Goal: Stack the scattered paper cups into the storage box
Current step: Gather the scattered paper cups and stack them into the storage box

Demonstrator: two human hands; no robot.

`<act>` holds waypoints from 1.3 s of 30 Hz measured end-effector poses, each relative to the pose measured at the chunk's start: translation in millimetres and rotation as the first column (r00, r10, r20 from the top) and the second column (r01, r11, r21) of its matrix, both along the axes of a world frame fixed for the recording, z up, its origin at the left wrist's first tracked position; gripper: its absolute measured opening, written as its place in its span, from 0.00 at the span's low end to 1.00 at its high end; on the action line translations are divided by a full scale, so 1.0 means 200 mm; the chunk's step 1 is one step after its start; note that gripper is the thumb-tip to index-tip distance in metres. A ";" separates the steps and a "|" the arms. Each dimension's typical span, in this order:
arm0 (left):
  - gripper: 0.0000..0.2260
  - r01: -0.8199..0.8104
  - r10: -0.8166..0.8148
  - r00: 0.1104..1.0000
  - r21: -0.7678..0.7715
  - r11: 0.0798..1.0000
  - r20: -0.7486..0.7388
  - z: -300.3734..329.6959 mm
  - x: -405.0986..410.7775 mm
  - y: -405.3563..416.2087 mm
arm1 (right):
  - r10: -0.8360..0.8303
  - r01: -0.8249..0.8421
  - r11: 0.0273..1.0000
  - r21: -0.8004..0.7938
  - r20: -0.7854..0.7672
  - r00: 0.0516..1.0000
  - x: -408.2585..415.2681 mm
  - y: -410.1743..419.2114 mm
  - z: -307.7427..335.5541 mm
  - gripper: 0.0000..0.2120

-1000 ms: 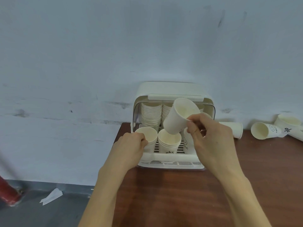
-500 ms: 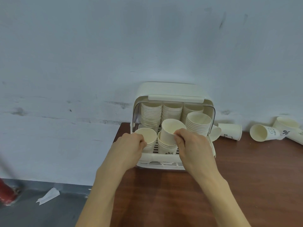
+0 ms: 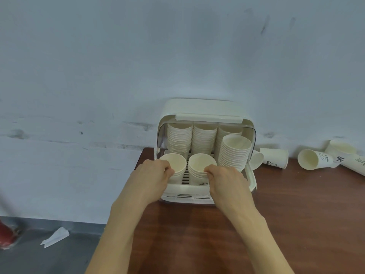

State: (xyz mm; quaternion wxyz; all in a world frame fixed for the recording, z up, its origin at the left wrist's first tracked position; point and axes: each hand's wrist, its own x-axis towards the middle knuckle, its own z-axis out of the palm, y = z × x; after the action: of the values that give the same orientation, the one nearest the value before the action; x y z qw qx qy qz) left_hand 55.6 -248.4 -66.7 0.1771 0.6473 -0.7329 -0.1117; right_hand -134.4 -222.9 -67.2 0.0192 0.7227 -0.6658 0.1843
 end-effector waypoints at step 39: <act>0.12 0.383 -0.396 0.915 -0.141 0.913 -0.082 -0.12 -1.41 0.14 | -0.426 0.366 0.905 0.219 0.477 0.769 -1.28 -0.41 -0.22 0.12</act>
State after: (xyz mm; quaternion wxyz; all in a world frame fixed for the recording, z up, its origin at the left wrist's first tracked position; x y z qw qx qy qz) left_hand -227.2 -221.2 -89.9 0.2301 0.4691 -0.8419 -0.1349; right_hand -389.5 -304.1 -112.1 -0.1617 0.4900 -0.7929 0.3242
